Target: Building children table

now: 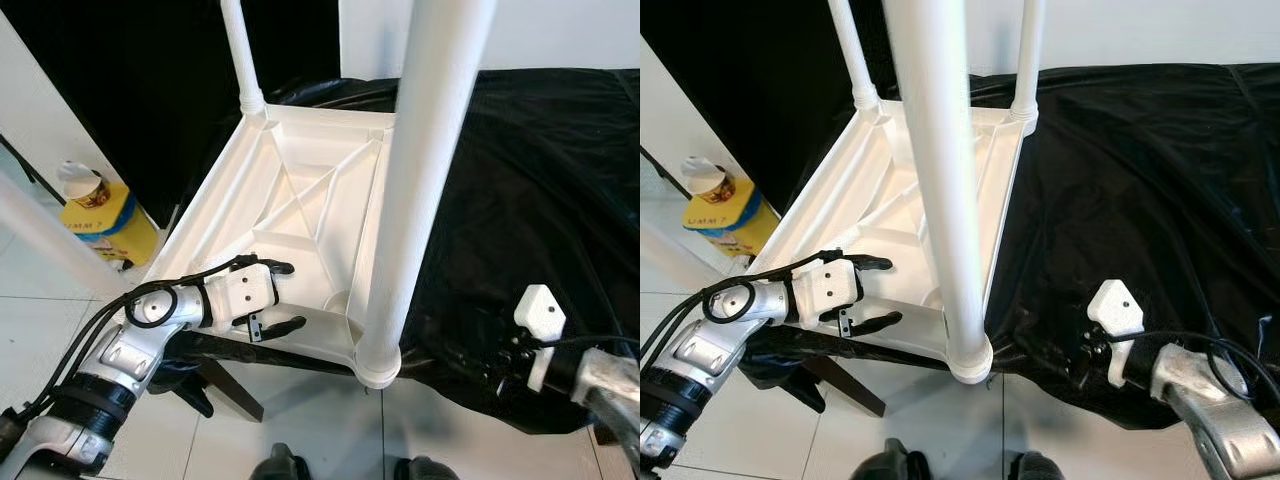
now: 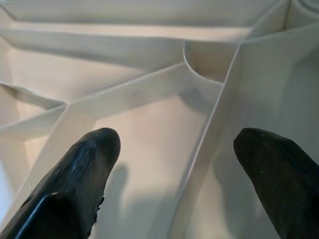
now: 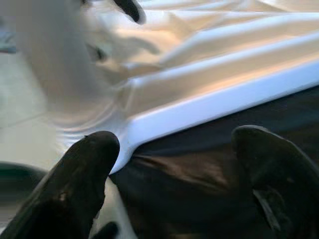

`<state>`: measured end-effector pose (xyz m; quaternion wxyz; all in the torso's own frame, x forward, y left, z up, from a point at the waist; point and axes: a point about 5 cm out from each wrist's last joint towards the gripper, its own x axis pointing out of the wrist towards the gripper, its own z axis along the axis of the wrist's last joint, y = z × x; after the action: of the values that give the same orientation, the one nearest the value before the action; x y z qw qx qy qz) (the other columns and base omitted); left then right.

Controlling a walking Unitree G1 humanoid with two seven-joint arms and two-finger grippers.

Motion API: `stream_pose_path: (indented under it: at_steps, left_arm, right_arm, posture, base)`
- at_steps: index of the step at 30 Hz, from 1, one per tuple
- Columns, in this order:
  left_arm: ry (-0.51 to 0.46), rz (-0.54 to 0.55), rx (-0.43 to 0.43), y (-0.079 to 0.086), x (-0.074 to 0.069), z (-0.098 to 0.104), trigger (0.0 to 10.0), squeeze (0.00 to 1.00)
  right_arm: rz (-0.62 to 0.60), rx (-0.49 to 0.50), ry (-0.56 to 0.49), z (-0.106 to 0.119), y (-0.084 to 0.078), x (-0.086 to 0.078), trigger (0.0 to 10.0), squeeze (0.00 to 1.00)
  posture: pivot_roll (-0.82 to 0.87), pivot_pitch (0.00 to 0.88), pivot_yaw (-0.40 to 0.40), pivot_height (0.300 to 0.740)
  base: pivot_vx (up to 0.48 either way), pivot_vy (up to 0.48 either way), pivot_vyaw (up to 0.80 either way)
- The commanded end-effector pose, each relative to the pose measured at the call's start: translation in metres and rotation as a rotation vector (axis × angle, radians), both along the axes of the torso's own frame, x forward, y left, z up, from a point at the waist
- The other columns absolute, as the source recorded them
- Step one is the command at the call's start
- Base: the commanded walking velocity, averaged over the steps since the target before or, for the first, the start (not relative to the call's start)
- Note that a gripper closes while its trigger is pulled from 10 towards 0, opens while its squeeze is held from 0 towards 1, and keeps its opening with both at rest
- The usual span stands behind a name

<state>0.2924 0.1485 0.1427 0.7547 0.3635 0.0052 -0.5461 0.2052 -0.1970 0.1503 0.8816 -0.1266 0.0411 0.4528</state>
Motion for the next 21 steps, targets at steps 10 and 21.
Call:
stream_pose_path:
  at_steps: [10, 21]
  left_arm:
    - [-0.020, -0.020, 0.045, -0.024, 0.031, -0.009, 10.0, 0.00]
    - [-0.054, 0.031, -0.103, -0.028, 0.038, 0.012, 10.0, 0.00]
  right_arm:
    - [0.272, 0.097, 0.091, 0.024, 0.036, -0.022, 10.0, 0.00]
    - [0.282, 0.192, 0.089, 0.013, 0.071, -0.006, 10.0, 0.00]
  posture:
    - [-0.03, 0.096, 0.115, 0.740]
    - [0.01, 0.100, 0.089, 0.740]
  base:
    - [0.000, 0.000, 0.00]
    - [0.000, 0.000, 0.00]
